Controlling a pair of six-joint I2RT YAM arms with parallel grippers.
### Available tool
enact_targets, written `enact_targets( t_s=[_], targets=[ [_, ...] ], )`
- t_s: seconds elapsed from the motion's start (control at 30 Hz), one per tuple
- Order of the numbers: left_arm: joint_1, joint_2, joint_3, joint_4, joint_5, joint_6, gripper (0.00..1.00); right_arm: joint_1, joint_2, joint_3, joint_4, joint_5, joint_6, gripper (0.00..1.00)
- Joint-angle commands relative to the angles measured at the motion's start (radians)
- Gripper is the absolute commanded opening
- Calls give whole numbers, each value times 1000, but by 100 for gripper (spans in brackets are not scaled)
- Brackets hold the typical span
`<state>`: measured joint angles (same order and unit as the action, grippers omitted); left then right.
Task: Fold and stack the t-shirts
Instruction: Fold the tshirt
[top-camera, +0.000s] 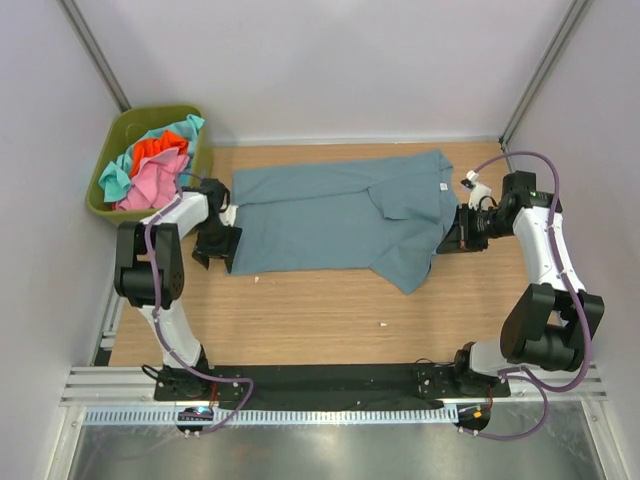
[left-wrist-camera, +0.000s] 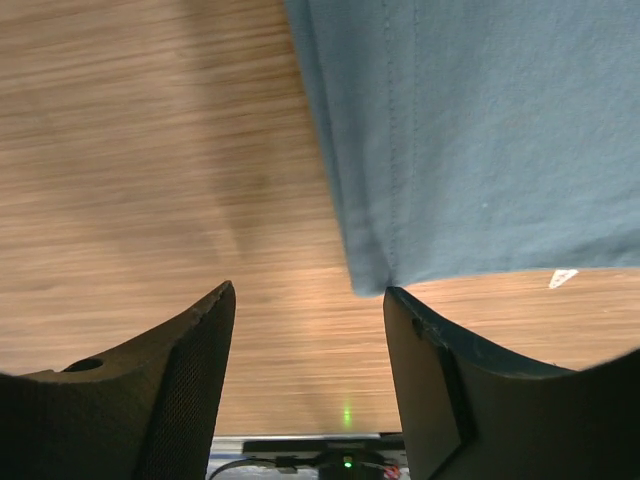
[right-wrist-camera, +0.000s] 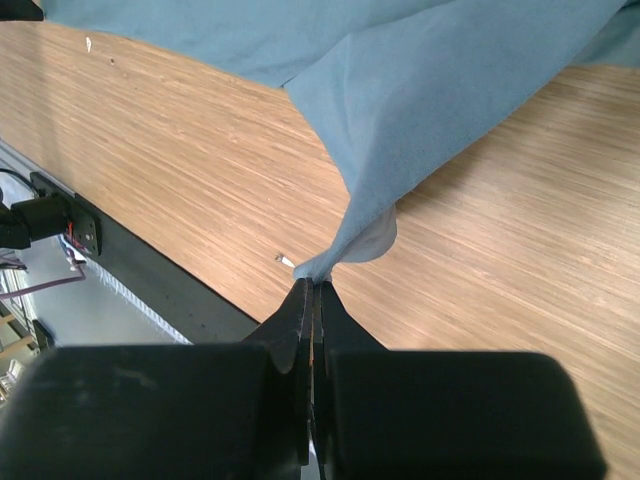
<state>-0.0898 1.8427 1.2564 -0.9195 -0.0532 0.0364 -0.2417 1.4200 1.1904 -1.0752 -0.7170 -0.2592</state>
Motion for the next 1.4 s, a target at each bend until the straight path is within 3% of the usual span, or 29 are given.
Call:
enact_targets(
  t_s=[0.0, 0.23, 0.67, 1.2, 1.33, 1.37],
  targets=[
    [27, 33, 66, -45, 174, -30, 62, 2, -30, 0, -14, 13, -20, 1],
    [47, 96, 100, -73, 302, -32, 59, 2, -33, 0, 1, 19, -17, 1],
    [62, 64, 17, -67, 254, -32, 56, 2, -30, -15, 21, 17, -12, 1],
    [62, 128, 83, -55, 266, -32, 43, 2, -49, -40, 35, 30, -8, 1],
    [62, 128, 90, -61, 283, -30, 32, 2, -58, -54, 41, 47, -8, 1],
    [62, 125, 89, -64, 286, -30, 23, 2, -59, -52, 44, 50, -8, 2]
  ],
)
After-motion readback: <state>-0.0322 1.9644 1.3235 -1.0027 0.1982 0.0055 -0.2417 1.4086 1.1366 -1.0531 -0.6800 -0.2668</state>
